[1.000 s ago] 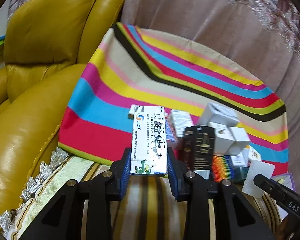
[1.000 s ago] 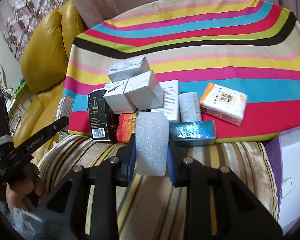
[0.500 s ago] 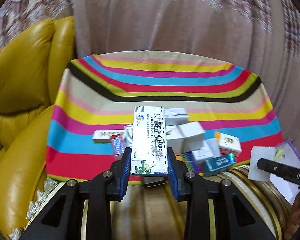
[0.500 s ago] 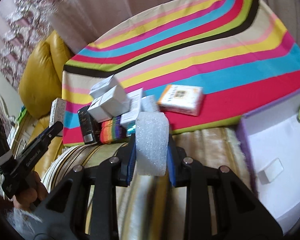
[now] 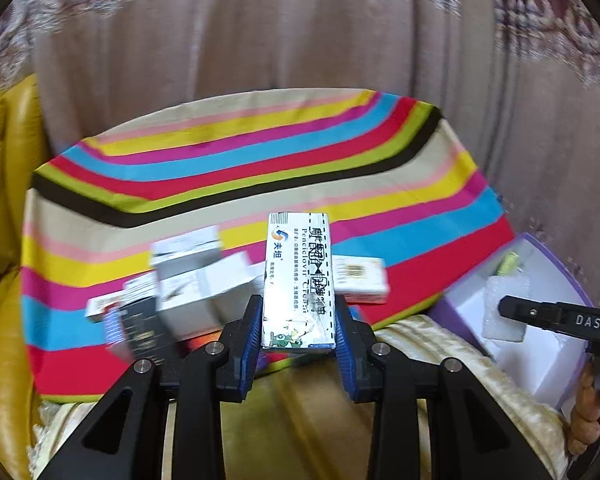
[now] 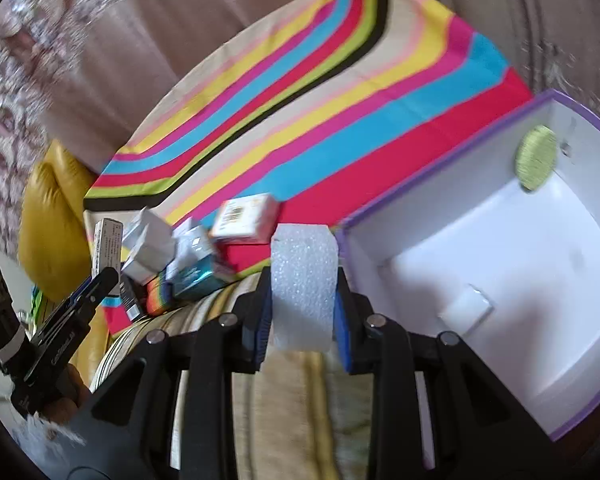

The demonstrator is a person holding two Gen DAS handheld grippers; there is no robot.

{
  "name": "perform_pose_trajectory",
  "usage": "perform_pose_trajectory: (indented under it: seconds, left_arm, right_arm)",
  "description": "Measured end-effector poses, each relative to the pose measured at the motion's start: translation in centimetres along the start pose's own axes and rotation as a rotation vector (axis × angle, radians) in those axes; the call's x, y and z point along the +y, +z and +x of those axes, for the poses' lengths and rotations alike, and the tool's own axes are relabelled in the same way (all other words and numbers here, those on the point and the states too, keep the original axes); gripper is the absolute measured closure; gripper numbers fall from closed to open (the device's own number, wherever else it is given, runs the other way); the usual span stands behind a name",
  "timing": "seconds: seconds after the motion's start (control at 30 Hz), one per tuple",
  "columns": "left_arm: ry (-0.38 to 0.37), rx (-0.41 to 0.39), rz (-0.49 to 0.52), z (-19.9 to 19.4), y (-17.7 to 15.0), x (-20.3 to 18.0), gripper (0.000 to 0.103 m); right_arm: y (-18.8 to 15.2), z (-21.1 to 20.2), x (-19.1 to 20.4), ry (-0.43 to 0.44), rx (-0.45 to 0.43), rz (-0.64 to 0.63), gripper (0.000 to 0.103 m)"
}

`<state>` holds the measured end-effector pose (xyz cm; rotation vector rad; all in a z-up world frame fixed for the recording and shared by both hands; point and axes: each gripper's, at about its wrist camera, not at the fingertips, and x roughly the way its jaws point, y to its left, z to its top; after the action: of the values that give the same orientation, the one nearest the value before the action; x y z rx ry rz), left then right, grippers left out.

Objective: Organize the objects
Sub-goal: 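Carry both items into the purple-rimmed box and open both tools, then move both tools back to the remaining boxes on the table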

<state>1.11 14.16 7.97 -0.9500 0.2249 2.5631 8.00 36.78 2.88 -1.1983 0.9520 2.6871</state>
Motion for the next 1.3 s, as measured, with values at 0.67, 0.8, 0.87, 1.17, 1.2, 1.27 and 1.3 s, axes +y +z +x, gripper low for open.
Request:
perform_pose_trajectory:
  seconds: [0.67, 0.8, 0.87, 1.17, 1.2, 1.27, 1.3]
  left_arm:
    - [-0.352, 0.121, 0.101, 4.5, 1.6, -10.5, 0.068]
    - [-0.401, 0.122, 0.121, 4.7, 1.8, -11.9, 0.068]
    - [-0.432, 0.122, 0.125, 4.7, 1.8, -12.4, 0.067]
    - [-0.426, 0.107, 0.064, 4.6, 2.0, -11.2, 0.041]
    - [-0.418, 0.096, 0.058, 4.4, 2.1, -10.9, 0.040]
    - [-0.385, 0.071, 0.059, 3.8, 2.2, -10.6, 0.035]
    - [-0.355, 0.063, 0.065, 3.5, 2.3, -10.6, 0.030]
  right_arm:
    - [0.9, -2.1, -7.5, -0.099, -0.026, 0.171, 0.071]
    - [1.1, -2.5, -8.7, -0.127, -0.040, 0.198, 0.071]
    - [1.1, -2.6, -9.1, -0.140, -0.041, 0.208, 0.068]
    - [1.9, -3.3, -8.6, -0.241, -0.070, 0.165, 0.035]
    - [2.0, -3.4, -8.0, -0.259, -0.076, 0.139, 0.033]
    - [2.1, -3.5, -7.3, -0.282, -0.090, 0.100, 0.030]
    - [2.2, -3.7, -6.5, -0.311, -0.107, 0.062, 0.028]
